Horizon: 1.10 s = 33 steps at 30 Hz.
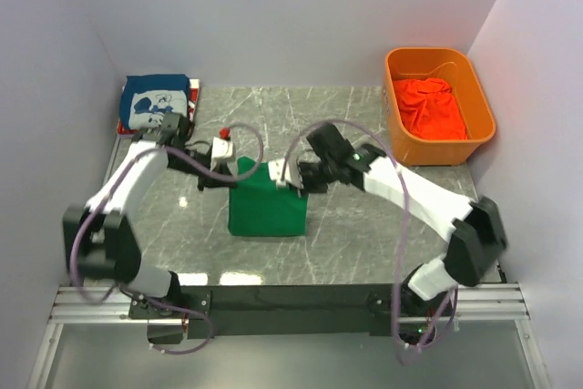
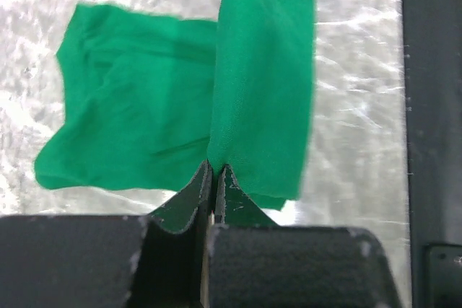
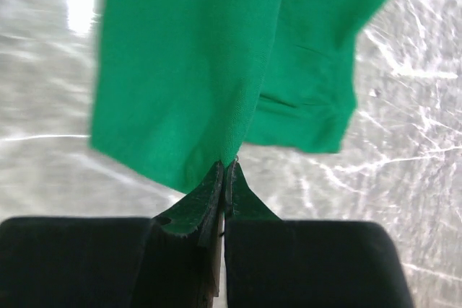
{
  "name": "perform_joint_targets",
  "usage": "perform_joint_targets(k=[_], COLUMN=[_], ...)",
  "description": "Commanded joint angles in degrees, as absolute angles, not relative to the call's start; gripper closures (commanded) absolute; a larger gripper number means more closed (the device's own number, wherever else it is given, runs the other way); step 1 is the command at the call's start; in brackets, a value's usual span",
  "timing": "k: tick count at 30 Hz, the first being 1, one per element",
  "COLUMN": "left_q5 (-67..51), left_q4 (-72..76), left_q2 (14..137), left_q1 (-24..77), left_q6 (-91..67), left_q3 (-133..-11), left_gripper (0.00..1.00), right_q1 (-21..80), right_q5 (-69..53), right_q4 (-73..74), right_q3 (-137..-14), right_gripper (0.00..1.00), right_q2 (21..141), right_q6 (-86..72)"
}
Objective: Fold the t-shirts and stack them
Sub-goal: Fold the tshirt
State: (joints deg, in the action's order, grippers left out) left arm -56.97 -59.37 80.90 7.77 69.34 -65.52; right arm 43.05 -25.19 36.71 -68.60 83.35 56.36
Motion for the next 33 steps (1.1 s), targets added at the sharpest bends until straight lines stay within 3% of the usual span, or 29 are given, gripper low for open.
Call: perform_joint_targets(k=[1,12,20,25,27,31,33], left_q5=[-61.2,-57.6,-54.9,-56.3,-57.9,-62.0,-63.4], left_q4=[-59.9,-63.3,-62.8,-66.7,-68.6,-68.7,-66.9], left_q2=[90.3,123.8,129.7,126.8,124.6,120.2,117.6], left_q1=[6.4,3.3,3.3,3.4,3.3,0.6,-2.3], left_q6=[70.7,62.6,58.6,60.6,63.3,62.2,60.6], left_q3=[-75.0,-97.4,-101.8,-97.8,-96.2,-93.2,-93.3], left_gripper=[0.99,0.99,0.98,0.96,0.90,0.62,0.55], right_q1=[38.6,34.9,35.2,36.4,36.7,36.4,34.6], right_q5=[-27.8,-22.9,-19.2,-19.4,-19.8,-17.9,-19.0], right_q4=[38.7,42.4,43.4,44.8,42.8,39.9,41.3], right_q3=[-76.4,-99.7,-101.8,-97.8,-95.2,-97.2,-101.1], right_gripper=[1.00,1.00,1.00,1.00,0.89,0.65,0.57], right_q2=[91.2,120.1,125.7,123.2,120.1,116.3,114.8], right_q6=[61.6,64.5,64.8,65.7,63.7,51.8,47.8])
